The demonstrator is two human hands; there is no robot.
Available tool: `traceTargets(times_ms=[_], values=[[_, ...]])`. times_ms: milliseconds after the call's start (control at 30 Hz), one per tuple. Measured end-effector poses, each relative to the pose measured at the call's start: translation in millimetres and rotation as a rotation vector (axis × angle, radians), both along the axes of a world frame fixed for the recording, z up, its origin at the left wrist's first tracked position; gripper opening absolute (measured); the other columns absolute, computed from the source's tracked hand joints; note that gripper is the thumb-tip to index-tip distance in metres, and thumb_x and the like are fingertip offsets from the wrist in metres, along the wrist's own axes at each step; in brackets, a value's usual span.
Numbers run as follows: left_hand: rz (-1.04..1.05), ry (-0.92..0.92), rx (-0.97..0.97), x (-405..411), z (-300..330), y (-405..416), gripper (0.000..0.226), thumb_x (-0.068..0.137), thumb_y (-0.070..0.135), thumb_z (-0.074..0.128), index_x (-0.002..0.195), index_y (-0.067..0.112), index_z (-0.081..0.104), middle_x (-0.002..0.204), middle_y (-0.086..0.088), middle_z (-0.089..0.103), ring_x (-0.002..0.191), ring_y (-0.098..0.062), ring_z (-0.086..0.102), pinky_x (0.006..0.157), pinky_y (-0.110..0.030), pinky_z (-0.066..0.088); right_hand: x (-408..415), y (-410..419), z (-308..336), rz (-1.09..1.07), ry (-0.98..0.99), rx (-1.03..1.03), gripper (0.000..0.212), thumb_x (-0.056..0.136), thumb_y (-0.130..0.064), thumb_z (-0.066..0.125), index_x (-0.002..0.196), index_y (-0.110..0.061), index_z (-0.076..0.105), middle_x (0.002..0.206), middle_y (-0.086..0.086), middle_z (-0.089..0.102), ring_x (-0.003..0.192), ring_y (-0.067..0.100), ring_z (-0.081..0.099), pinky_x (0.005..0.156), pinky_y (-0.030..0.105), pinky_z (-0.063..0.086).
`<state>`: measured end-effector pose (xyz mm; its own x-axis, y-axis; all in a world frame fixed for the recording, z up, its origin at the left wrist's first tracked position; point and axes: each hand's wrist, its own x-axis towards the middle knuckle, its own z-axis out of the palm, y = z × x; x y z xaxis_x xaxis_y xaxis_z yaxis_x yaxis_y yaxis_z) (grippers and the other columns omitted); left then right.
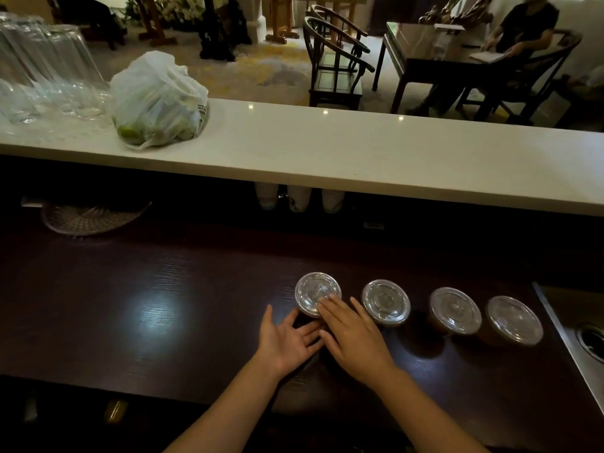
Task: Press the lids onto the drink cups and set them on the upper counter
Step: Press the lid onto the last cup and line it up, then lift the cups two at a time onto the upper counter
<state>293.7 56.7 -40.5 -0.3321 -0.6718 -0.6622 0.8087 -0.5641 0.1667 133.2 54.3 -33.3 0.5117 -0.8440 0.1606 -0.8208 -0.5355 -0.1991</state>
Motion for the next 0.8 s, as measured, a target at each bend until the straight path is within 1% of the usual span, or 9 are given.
traceTargets(times_ms=[133, 233, 333, 433, 500, 567, 700, 767, 800], values=[[-0.060, -0.145, -0.039, -4.2, -1.7, -2.4, 0.059, 0.091, 0.060, 0.026, 0.134, 0.022, 0.041, 0.119, -0.024, 0.055, 0.117, -0.034, 0.048, 0.091, -0.046, 0.039, -1.4, -1.1, 2.8, -0.014, 0.087, 0.033, 0.052, 0.086, -0.041, 0.038, 0.128, -0.016, 0.053, 0.134, -0.002, 0.054, 0.127, 0.012, 0.044, 0.107, 0.043, 0.014], [-0.098, -0.584, -0.052, -2.3, -6.9, -2.4, 0.051, 0.097, 0.047, 0.024, 0.129, 0.013, 0.045, 0.115, -0.017, 0.059, 0.105, -0.027, 0.053, 0.081, -0.037, 0.042, -5.2, 0.2, 6.0, -0.030, 0.033, 0.011, 0.052, 0.082, -0.043, 0.041, 0.129, -0.021, 0.050, 0.134, -0.001, 0.053, 0.128, 0.013, 0.042, 0.108, 0.044, 0.011], [0.068, -1.022, -0.160, 11.3, -7.4, -2.6, 0.024, 0.099, 0.025, 0.035, 0.109, 0.015, 0.055, 0.116, -0.015, 0.060, 0.092, -0.019, 0.056, 0.069, -0.027, 0.042, -23.0, -2.2, 9.9, -0.111, -0.089, -0.080, 0.055, 0.078, -0.038, 0.056, 0.129, -0.022, 0.044, 0.136, 0.004, 0.051, 0.130, 0.017, 0.034, 0.109, 0.049, 0.022], [0.044, -1.409, -0.440, 27.1, -1.2, -10.8, 0.017, 0.092, 0.015, 0.053, 0.108, 0.017, 0.059, 0.121, -0.013, 0.058, 0.105, -0.018, 0.054, 0.089, -0.026, 0.039, -47.5, -9.8, 8.4, -0.222, -0.134, -0.082, 0.073, 0.068, -0.033, 0.076, 0.132, -0.020, 0.044, 0.140, 0.012, 0.045, 0.132, 0.022, 0.029, 0.101, 0.055, 0.031], [-0.098, -1.661, -0.672, 30.5, 10.9, -18.9, 0.046, 0.081, 0.031, 0.065, 0.122, 0.013, 0.054, 0.128, -0.004, 0.050, 0.117, -0.014, 0.044, 0.098, -0.025, 0.031, -59.2, -15.4, 5.9, -0.291, -0.106, -0.005, 0.086, 0.059, -0.036, 0.083, 0.134, -0.023, 0.043, 0.145, 0.013, 0.038, 0.136, 0.026, 0.025, 0.101, 0.054, 0.030], [-0.328, -1.813, -0.878, 27.1, 25.8, -27.1, 0.080, 0.067, 0.054, 0.060, 0.137, 0.021, 0.040, 0.140, 0.002, 0.034, 0.131, -0.013, 0.028, 0.107, -0.030, 0.025, -64.8, -22.0, 7.8, -0.318, -0.054, 0.039, 0.091, 0.061, -0.040, 0.081, 0.140, -0.028, 0.037, 0.152, 0.012, 0.024, 0.140, 0.026, 0.014, 0.104, 0.053, 0.024], [-0.957, -2.069, -1.127, 7.5, 41.7, -38.5, 0.098, 0.068, 0.049, 0.067, 0.144, 0.041, 0.005, 0.156, 0.000, -0.010, 0.141, -0.019, -0.013, 0.111, -0.057, 0.015, -64.6, -32.4, 16.6, -0.330, 0.057, 0.180, 0.086, 0.077, -0.041, 0.067, 0.146, -0.035, 0.015, 0.157, 0.004, -0.005, 0.142, 0.021, -0.008, 0.111, 0.047, 0.015], [-1.154, -2.089, -1.149, -2.0, 41.8, -42.5, 0.103, 0.071, 0.042, 0.070, 0.143, 0.042, -0.003, 0.155, 0.001, -0.017, 0.140, -0.020, -0.019, 0.109, -0.060, 0.011, -65.1, -32.7, 13.5, -0.327, 0.055, 0.185, 0.083, 0.077, -0.032, 0.069, 0.145, -0.032, 0.022, 0.157, 0.006, 0.005, 0.143, 0.024, 0.002, 0.107, 0.048, 0.025], [-1.206, -2.096, -1.153, -5.7, 40.0, -43.9, 0.103, 0.072, 0.039, 0.070, 0.143, 0.041, -0.005, 0.155, 0.000, -0.017, 0.140, -0.021, -0.019, 0.108, -0.060, 0.011, -65.5, -32.2, 11.4, -0.317, 0.059, 0.157, 0.083, 0.070, -0.026, 0.075, 0.142, -0.028, 0.033, 0.154, 0.010, 0.019, 0.141, 0.028, 0.016, 0.101, 0.049, 0.036]])
